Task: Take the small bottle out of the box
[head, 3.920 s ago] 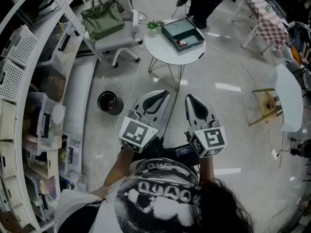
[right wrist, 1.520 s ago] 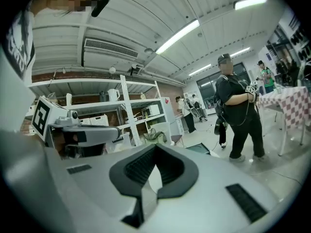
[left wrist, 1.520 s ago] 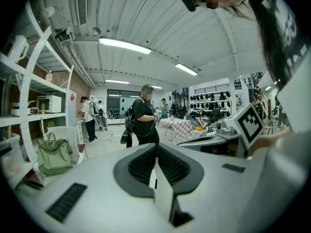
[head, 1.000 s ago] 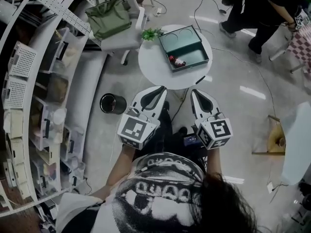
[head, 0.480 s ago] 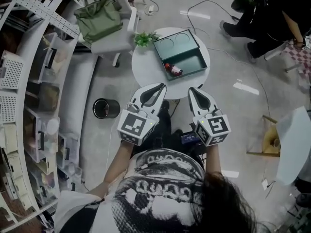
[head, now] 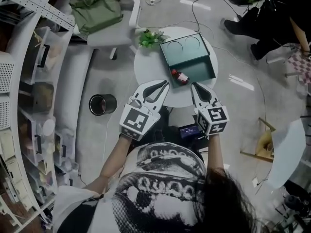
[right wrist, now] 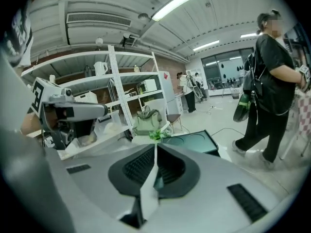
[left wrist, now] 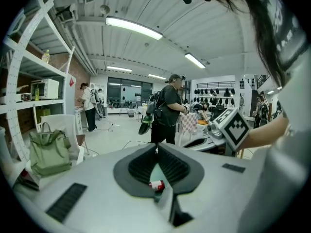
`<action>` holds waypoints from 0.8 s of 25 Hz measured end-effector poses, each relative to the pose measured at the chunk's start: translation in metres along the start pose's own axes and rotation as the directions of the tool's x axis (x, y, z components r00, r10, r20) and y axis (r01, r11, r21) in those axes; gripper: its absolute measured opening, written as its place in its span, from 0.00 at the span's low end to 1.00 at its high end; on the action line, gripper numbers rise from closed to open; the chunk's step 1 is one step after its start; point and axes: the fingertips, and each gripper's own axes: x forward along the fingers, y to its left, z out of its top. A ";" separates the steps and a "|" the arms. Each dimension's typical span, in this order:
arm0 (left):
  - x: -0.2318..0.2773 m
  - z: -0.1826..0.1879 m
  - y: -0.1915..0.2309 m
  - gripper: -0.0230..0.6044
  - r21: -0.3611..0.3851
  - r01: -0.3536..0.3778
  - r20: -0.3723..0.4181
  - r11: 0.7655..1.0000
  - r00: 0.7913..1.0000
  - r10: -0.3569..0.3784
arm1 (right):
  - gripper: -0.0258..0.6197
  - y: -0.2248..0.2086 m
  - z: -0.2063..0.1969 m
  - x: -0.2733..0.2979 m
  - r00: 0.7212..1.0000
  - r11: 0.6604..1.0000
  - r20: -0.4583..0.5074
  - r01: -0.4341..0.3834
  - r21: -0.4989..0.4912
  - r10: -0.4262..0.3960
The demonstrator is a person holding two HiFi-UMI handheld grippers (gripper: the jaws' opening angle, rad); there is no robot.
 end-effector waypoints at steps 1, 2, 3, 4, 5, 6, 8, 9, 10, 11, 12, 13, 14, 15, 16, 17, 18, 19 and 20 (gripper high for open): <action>0.003 0.000 0.005 0.07 -0.008 0.005 -0.007 1.000 1.000 -0.005 | 0.07 -0.003 -0.005 0.008 1.000 1.000 -0.028 0.000 -0.008 -0.001; 0.005 0.000 0.011 0.07 -0.019 0.010 -0.016 1.000 1.000 -0.010 | 0.07 -0.006 -0.010 0.017 0.998 1.000 -0.056 0.001 -0.017 -0.002; 0.007 -0.001 0.016 0.07 -0.024 0.013 -0.022 1.000 1.000 -0.013 | 0.08 -0.009 -0.015 0.025 0.997 1.000 -0.083 0.001 -0.026 -0.004; 0.010 -0.003 0.021 0.07 -0.021 0.013 -0.023 1.000 1.000 -0.013 | 0.08 -0.011 -0.020 0.033 0.994 0.999 -0.110 -0.001 -0.035 -0.003; 0.012 -0.006 0.027 0.07 -0.016 0.012 -0.023 1.000 1.000 -0.013 | 0.09 -0.014 -0.026 0.041 0.991 0.999 -0.137 -0.008 -0.047 0.001; 0.014 -0.008 0.031 0.07 -0.013 0.014 -0.024 1.000 1.000 -0.014 | 0.10 -0.016 -0.032 0.048 0.986 0.998 -0.164 -0.017 -0.060 0.007; 0.019 -0.012 0.038 0.07 -0.017 0.023 -0.024 1.000 0.999 -0.024 | 0.12 -0.021 -0.044 0.062 0.976 0.996 -0.217 -0.039 -0.084 0.020; 0.022 -0.014 0.040 0.07 -0.018 0.030 -0.029 0.999 0.999 -0.030 | 0.13 -0.024 -0.050 0.069 0.970 0.994 -0.241 -0.050 -0.094 0.026; 0.023 -0.017 0.043 0.07 -0.015 0.035 -0.040 0.999 0.999 -0.036 | 0.14 -0.026 -0.054 0.076 0.964 0.993 -0.264 -0.061 -0.106 0.031; 0.025 -0.019 0.046 0.07 -0.009 0.038 -0.052 0.999 0.998 -0.038 | 0.15 -0.028 -0.059 0.082 0.957 0.990 -0.288 -0.072 -0.117 0.036; 0.026 -0.020 0.048 0.07 -0.004 0.036 -0.062 0.999 0.997 -0.036 | 0.16 -0.030 -0.064 0.087 0.949 0.988 -0.311 -0.085 -0.129 0.041; 0.027 -0.020 0.051 0.07 -0.004 0.034 -0.066 0.999 0.997 -0.035 | 0.17 -0.031 -0.068 0.093 0.941 0.985 -0.336 -0.099 -0.141 0.046; 0.028 -0.020 0.053 0.07 -0.010 0.035 -0.065 0.999 0.997 -0.036 | 0.19 -0.033 -0.073 0.098 0.931 0.982 -0.361 -0.113 -0.154 0.051; 0.029 -0.021 0.053 0.07 -0.019 0.039 -0.061 0.999 0.997 -0.040 | 0.20 -0.035 -0.078 0.103 0.921 0.978 -0.386 -0.128 -0.167 0.055; 0.030 -0.022 0.054 0.07 -0.026 0.042 -0.057 0.999 0.997 -0.044 | 0.21 -0.036 -0.083 0.108 0.910 0.973 -0.411 -0.143 -0.180 0.058; 0.031 -0.023 0.056 0.07 -0.029 0.042 -0.053 0.999 0.998 -0.044 | 0.22 -0.038 -0.089 0.113 0.898 0.969 -0.436 -0.159 -0.191 0.061; 0.031 -0.023 0.058 0.07 -0.031 0.039 -0.051 0.999 0.998 -0.040 | 0.24 -0.039 -0.094 0.118 0.885 0.964 -0.460 -0.175 -0.200 0.065; 0.032 -0.023 0.060 0.07 -0.033 0.035 -0.049 0.999 0.998 -0.036 | 0.25 -0.039 -0.099 0.122 0.873 0.960 -0.483 -0.191 -0.206 0.070; 0.032 -0.024 0.063 0.07 -0.034 0.032 -0.047 0.999 0.998 -0.033 | 0.26 -0.039 -0.104 0.127 0.859 0.955 -0.507 -0.207 -0.211 0.075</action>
